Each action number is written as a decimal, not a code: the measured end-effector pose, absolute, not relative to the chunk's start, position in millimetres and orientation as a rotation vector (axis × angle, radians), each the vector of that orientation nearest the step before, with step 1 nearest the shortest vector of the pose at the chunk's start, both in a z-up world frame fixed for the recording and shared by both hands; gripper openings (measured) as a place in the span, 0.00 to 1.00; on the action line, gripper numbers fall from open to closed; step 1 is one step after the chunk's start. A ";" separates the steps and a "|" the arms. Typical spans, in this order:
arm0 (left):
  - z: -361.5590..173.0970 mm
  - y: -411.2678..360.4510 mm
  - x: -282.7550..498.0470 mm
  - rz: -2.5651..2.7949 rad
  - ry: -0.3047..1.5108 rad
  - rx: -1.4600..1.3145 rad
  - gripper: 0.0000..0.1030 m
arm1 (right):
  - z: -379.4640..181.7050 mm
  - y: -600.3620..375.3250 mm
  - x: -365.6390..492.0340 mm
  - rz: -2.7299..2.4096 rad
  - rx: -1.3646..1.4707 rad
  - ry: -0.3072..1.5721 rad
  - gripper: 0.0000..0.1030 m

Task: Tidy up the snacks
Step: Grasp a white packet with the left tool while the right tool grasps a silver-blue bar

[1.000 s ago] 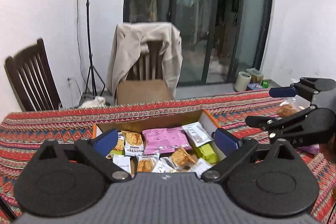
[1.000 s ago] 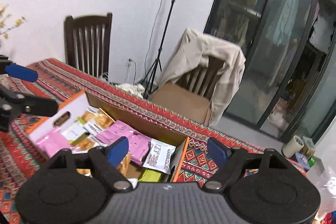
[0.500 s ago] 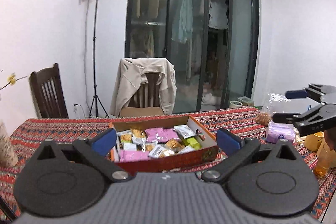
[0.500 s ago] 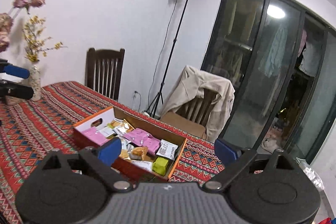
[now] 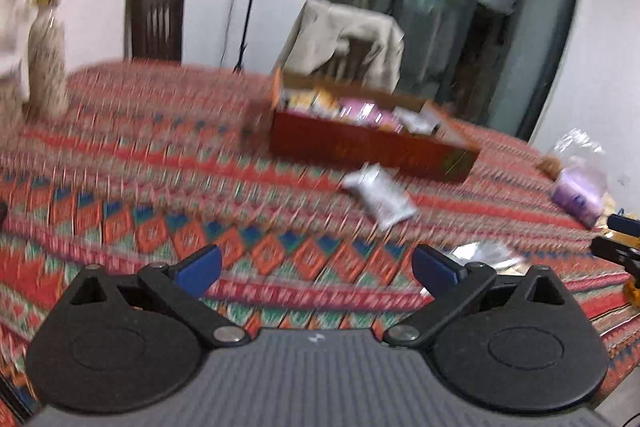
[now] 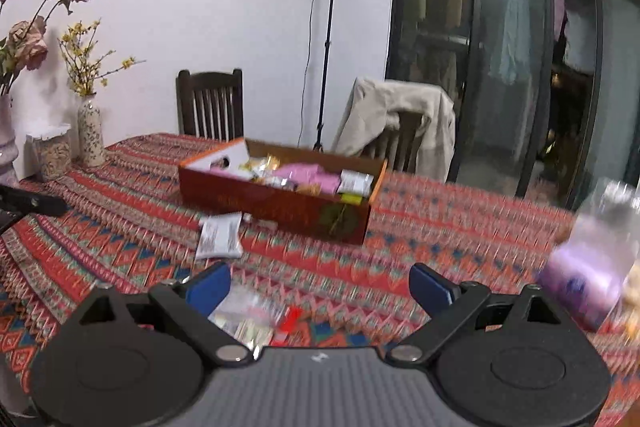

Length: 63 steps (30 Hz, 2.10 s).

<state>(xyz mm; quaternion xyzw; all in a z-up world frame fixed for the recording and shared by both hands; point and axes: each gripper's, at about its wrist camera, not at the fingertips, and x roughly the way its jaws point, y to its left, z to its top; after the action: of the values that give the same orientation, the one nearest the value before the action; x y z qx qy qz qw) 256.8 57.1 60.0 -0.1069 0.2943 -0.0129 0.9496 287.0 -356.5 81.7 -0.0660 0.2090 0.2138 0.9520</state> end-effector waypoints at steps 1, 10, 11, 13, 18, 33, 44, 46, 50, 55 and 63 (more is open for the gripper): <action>54.9 59.6 259.7 -0.018 0.619 -0.222 1.00 | 76.0 -356.5 286.0 0.438 -0.126 0.434 0.93; 46.9 58.4 283.7 -0.010 0.657 -0.210 1.00 | 50.4 -329.5 296.0 0.568 -0.205 0.474 0.93; 46.2 56.4 287.6 -0.015 0.660 -0.204 1.00 | 47.3 -322.9 301.7 0.577 -0.212 0.484 0.93; 44.5 50.3 296.0 -0.026 0.667 -0.191 1.00 | 36.1 -307.9 317.5 0.592 -0.211 0.539 0.93; 39.5 39.2 314.6 -0.053 0.682 -0.159 1.00 | 17.4 -270.8 344.4 0.646 -0.319 0.577 0.93; 33.1 -17.9 420.6 -0.142 0.727 -0.111 1.00 | 12.7 -293.0 432.2 0.498 -0.232 0.605 0.93; 8.8 -41.5 482.2 -0.054 0.753 -0.140 0.98 | 20.8 -316.4 439.0 0.477 -0.177 0.570 0.93; 6.6 -43.9 474.4 -0.085 0.705 -0.108 0.81 | 21.7 -315.6 436.6 0.475 -0.190 0.570 0.93; 4.8 -39.2 454.7 -0.130 0.688 -0.013 0.79 | 25.0 -313.5 433.6 0.511 -0.241 0.558 0.93; 6.0 -23.6 433.9 -0.142 0.694 -0.003 0.86 | 33.4 -294.5 438.5 0.642 -0.419 0.532 0.93; 13.0 -0.1 407.0 -0.107 0.672 0.051 0.86 | 27.3 -252.1 495.0 0.902 -0.563 0.634 0.93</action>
<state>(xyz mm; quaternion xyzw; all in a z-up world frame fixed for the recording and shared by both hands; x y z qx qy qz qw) 407.0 -0.1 13.0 0.0251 0.3295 -0.0523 0.9424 495.0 -252.1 27.3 -0.2638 0.2970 0.4226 0.8146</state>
